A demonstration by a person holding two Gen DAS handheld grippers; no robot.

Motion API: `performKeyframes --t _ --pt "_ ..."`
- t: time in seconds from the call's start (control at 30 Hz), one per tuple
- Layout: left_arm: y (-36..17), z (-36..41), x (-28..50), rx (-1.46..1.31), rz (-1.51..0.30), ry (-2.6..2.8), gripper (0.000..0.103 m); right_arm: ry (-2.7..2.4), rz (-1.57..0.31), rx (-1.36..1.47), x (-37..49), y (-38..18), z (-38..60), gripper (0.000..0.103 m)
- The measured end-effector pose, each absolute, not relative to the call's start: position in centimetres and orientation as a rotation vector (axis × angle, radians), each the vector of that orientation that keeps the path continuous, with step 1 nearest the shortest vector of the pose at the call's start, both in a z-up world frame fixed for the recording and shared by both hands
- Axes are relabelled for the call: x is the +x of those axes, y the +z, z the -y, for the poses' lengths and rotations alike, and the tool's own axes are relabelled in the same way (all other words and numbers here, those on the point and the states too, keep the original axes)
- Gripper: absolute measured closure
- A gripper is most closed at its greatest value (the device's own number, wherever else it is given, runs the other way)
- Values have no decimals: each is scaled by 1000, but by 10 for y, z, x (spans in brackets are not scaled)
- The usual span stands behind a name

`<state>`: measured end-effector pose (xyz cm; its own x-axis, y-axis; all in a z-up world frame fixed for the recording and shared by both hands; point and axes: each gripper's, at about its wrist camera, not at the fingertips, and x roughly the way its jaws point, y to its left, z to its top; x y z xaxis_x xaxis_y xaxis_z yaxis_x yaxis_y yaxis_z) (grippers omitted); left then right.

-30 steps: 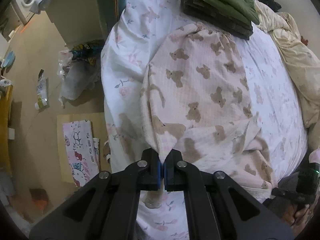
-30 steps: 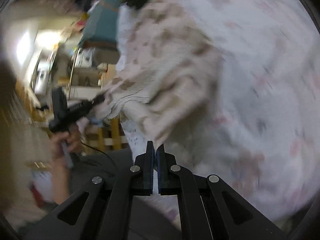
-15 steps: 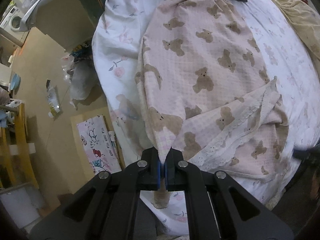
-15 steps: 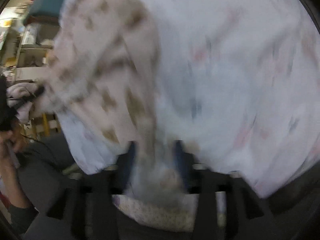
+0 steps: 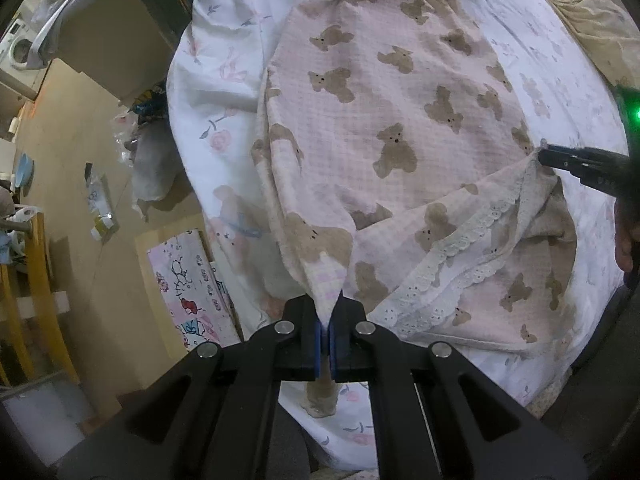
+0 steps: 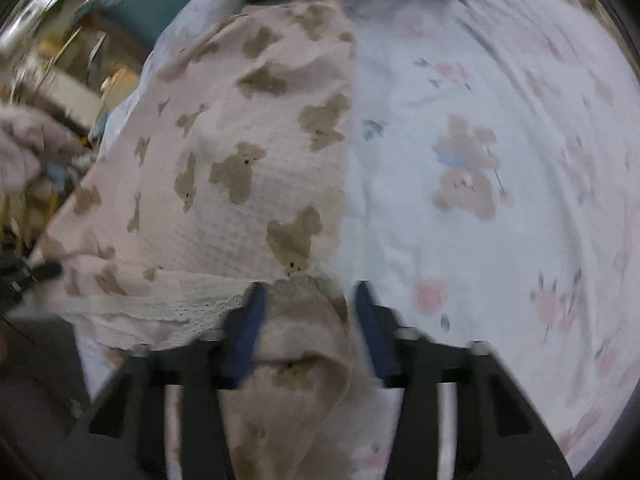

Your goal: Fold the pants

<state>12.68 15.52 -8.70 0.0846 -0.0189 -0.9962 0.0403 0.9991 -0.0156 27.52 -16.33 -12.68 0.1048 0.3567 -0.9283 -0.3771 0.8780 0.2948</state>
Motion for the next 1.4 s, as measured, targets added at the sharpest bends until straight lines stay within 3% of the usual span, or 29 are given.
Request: performKeyframes --t 0.03,0.1,0.33,0.43,0.63,0.73,0.8,0.83,0.87,0.9,1.0,1.1,1.2,1.23,1.27,1.4 --pt "-87 -157 127 9 -1485 -40 102 555 -1341 -18 272 -123 165 100" --pt "-86 -158 127 -4 -1484 -39 102 608 -1248 -54 255 -101 171 100" --pt "-80 -157 126 -38 -1473 -61 102 741 -1195 -99 171 -39 194 100" --pt "-80 -166 124 -32 -1473 -26 102 814 -1255 -161 126 -40 192 100" --pt "-88 -185 114 -68 -1510 -6 102 856 -1593 -209 75 -106 178 95" --pt "-93 -187 108 -62 -1525 -6 102 785 -1610 -171 85 -105 187 94" --pt "-92 -185 106 -50 -1523 -13 102 717 -1622 -52 101 -105 199 85" --pt "-92 -185 105 -43 -1519 -14 102 684 -1613 7 106 -105 204 62" --pt "-92 -184 105 -37 -1517 -12 101 634 -1590 141 111 -106 214 31" --pt "-91 -184 105 -34 -1516 -10 101 600 -1578 255 113 -110 221 23" --pt "-92 -184 107 -34 -1516 -3 101 471 -1581 566 108 -139 232 23" --pt "-92 -182 107 -22 -1516 -9 101 418 -1594 733 100 -168 226 26" --pt "-91 -180 108 -19 -1515 -12 101 416 -1558 724 93 -171 213 30" --pt "-90 -180 108 -27 -1513 -14 101 442 -1537 711 93 -168 206 50" --pt "-89 -181 107 -31 -1513 -15 101 456 -1555 692 93 -168 202 96" --pt "-84 -180 103 -98 -1531 -45 102 507 -1486 694 93 -140 200 100"
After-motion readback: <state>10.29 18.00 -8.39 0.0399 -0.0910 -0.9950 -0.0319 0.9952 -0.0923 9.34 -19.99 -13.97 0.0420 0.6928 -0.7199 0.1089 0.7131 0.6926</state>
